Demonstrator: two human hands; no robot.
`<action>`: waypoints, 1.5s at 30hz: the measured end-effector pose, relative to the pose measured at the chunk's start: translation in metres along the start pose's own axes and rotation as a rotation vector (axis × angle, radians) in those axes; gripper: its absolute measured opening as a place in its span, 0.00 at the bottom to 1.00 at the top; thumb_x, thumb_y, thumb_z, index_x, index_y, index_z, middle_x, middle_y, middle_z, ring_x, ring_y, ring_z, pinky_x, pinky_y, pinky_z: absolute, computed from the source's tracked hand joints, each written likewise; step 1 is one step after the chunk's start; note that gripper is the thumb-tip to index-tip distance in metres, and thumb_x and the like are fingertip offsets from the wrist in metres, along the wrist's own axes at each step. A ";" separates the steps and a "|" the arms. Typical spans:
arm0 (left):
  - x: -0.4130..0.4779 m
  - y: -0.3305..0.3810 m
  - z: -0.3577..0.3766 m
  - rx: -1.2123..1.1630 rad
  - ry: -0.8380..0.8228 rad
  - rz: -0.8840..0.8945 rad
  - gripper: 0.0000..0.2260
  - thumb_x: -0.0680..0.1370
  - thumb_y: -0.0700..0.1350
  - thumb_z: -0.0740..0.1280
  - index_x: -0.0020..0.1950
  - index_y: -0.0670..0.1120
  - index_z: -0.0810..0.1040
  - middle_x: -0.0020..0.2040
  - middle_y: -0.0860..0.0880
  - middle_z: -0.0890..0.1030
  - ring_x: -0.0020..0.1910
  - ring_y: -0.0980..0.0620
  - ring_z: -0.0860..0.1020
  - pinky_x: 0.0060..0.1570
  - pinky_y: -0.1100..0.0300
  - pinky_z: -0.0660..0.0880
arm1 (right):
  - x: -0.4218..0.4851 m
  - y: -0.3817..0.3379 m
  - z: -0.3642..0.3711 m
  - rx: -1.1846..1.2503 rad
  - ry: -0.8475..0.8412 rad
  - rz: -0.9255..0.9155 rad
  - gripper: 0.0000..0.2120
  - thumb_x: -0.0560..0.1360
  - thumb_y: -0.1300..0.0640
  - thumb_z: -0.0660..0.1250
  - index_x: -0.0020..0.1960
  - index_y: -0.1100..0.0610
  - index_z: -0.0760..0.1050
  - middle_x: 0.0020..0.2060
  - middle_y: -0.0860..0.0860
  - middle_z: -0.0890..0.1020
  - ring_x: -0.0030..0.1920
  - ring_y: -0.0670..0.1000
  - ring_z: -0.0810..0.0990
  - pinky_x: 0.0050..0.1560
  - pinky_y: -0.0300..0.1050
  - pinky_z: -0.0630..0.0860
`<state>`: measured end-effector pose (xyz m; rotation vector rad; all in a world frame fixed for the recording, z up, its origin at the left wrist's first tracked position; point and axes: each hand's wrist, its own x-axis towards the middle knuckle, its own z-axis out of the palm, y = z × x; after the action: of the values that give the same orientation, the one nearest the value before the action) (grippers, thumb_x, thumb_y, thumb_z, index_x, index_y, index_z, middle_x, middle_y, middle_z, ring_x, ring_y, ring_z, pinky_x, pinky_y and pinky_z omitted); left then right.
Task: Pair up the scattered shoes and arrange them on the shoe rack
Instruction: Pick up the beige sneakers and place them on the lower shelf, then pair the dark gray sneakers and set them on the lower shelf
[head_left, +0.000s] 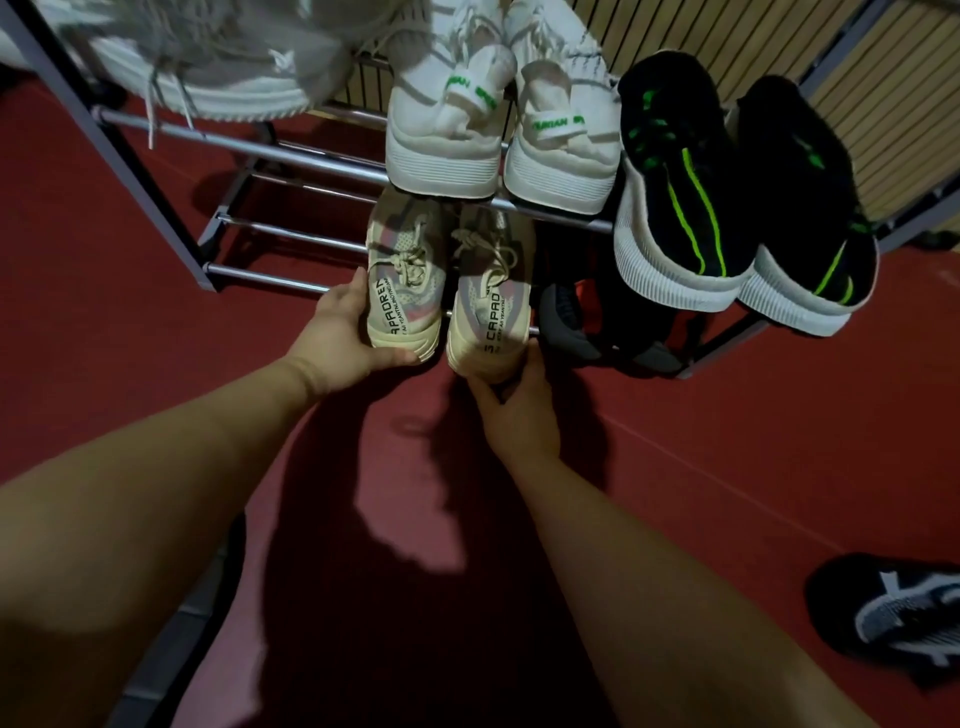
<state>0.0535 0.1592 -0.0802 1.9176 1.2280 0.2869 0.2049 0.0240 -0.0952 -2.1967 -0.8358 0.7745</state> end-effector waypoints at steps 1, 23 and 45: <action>0.001 -0.001 0.000 0.016 0.000 -0.006 0.50 0.55 0.64 0.75 0.73 0.49 0.62 0.67 0.43 0.71 0.68 0.45 0.67 0.69 0.49 0.65 | 0.000 -0.001 0.003 0.056 -0.002 0.026 0.42 0.72 0.48 0.70 0.77 0.55 0.49 0.70 0.58 0.69 0.68 0.58 0.71 0.63 0.51 0.70; -0.065 -0.032 -0.026 0.485 -0.038 -0.302 0.43 0.71 0.68 0.62 0.78 0.53 0.48 0.77 0.41 0.52 0.76 0.41 0.52 0.74 0.49 0.54 | -0.015 -0.005 0.033 0.253 0.027 0.175 0.34 0.75 0.54 0.65 0.74 0.55 0.49 0.61 0.63 0.77 0.58 0.61 0.78 0.60 0.52 0.73; -0.171 0.006 -0.055 0.039 0.082 -0.304 0.37 0.72 0.58 0.70 0.76 0.62 0.52 0.76 0.44 0.60 0.71 0.42 0.67 0.70 0.55 0.64 | -0.110 -0.001 -0.007 0.267 -0.136 -0.026 0.34 0.74 0.55 0.67 0.74 0.56 0.54 0.41 0.57 0.74 0.45 0.58 0.78 0.57 0.48 0.75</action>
<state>-0.0593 0.0437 -0.0019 1.7347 1.5666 0.1828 0.1416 -0.0579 -0.0588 -1.9112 -0.7757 0.9730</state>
